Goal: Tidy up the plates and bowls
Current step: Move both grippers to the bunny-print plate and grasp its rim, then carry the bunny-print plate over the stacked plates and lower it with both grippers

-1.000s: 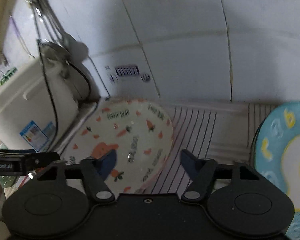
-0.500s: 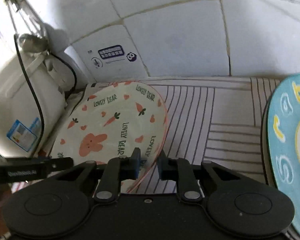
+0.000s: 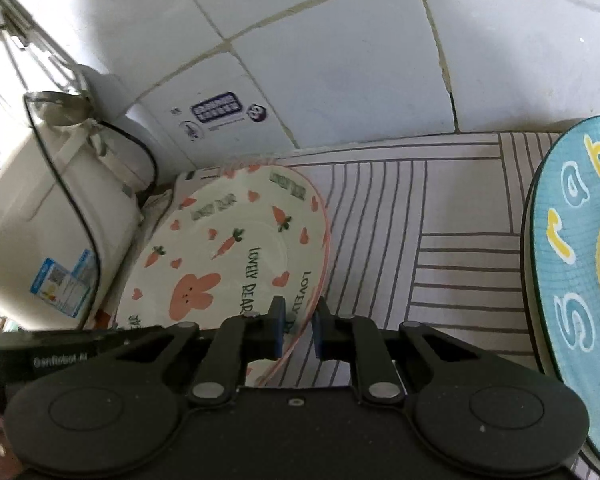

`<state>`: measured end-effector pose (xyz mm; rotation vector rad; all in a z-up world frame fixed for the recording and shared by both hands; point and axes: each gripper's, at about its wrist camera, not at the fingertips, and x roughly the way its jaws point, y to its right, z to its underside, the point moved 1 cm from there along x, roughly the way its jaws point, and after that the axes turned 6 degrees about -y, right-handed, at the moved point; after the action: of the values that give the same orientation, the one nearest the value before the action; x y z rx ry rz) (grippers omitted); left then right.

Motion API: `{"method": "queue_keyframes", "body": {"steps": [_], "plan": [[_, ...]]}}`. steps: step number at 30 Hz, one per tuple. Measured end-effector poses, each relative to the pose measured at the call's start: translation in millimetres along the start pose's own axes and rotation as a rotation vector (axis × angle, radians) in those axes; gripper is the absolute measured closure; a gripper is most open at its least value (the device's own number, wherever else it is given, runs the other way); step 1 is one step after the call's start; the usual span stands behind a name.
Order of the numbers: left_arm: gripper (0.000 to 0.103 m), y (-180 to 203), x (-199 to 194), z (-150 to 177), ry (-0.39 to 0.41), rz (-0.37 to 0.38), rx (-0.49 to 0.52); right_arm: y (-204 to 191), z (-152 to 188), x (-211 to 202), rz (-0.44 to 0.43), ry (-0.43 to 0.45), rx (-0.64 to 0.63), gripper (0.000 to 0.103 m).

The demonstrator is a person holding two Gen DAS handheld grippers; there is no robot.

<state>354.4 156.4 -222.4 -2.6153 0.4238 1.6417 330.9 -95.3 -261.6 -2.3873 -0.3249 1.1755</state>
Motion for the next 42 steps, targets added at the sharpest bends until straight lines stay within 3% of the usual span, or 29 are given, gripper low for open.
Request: {"method": "queue_keyframes", "body": {"steps": [10,21,32,42], "plan": [[0.071,21.1,-16.3,25.6,0.063,0.011,0.097,1.1,14.9,-38.7,-0.015,0.003,-0.026,0.082],[0.071,83.5,-39.0,11.0,0.102,0.073,0.23,18.2,27.3,-104.0,0.041,0.138,0.001,0.081],[0.071,176.1,-39.2,8.7,0.105,0.149,0.335,75.1,40.7,-178.4,0.114,0.243,0.064,0.081],[0.071,236.5,-12.1,11.4,0.049,0.164,0.377,129.5,49.5,-208.8,0.169,0.25,0.14,0.081]]}}
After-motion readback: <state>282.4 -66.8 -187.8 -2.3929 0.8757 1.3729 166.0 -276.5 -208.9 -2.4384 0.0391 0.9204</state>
